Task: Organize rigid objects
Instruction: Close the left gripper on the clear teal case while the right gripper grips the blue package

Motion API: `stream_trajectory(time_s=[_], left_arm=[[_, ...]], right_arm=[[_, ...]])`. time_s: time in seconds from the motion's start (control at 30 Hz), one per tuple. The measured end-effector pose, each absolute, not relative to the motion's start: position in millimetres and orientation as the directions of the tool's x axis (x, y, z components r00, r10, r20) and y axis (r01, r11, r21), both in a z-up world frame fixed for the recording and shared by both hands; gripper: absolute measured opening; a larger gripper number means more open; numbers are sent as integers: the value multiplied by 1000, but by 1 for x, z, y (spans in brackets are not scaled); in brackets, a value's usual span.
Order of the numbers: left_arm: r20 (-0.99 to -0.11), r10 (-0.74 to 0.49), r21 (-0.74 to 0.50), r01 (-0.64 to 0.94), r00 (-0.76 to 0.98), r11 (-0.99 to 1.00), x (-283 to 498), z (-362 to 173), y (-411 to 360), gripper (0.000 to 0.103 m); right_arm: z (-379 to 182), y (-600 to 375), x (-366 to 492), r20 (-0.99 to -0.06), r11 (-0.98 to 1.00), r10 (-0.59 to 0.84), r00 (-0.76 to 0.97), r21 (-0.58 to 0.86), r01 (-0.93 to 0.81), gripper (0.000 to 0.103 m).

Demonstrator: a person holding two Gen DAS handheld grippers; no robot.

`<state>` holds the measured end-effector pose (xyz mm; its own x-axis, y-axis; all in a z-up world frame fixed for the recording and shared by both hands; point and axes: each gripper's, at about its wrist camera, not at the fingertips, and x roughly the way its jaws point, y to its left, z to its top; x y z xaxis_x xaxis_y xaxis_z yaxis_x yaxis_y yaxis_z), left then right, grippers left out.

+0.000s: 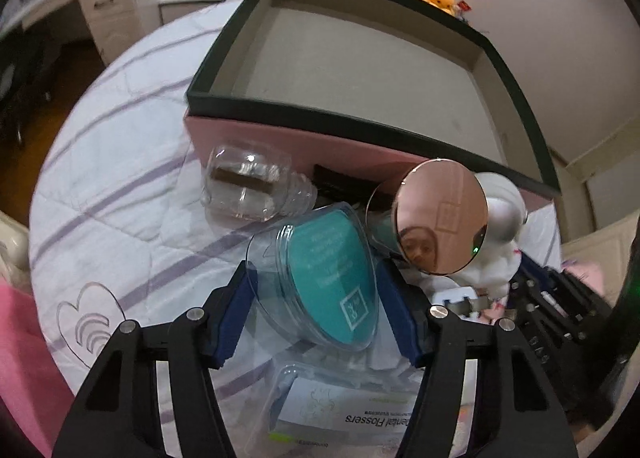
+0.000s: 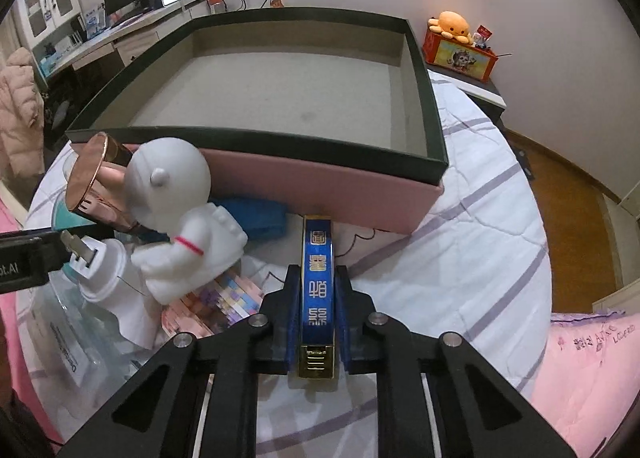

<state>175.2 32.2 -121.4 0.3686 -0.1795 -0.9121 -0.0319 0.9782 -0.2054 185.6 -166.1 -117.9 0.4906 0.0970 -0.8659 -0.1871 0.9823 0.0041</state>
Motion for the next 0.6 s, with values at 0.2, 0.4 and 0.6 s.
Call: stream_trajectory(time_s=[0.2, 0.4, 0.6], left_arm=[[-892, -230, -256, -17, 390, 966, 170, -123, 40, 61], [-876, -239, -260, 7, 419, 966, 166, -118, 42, 52], [-867, -240, -256, 22, 436, 966, 166, -113, 45, 48]], right_arm=[[-118, -176, 184, -861, 984, 138, 489, 64, -164, 15], [-118, -178, 182, -855, 986, 141, 500, 73, -153, 15], [-116, -179, 177, -844, 989, 125, 522, 62, -137, 15]])
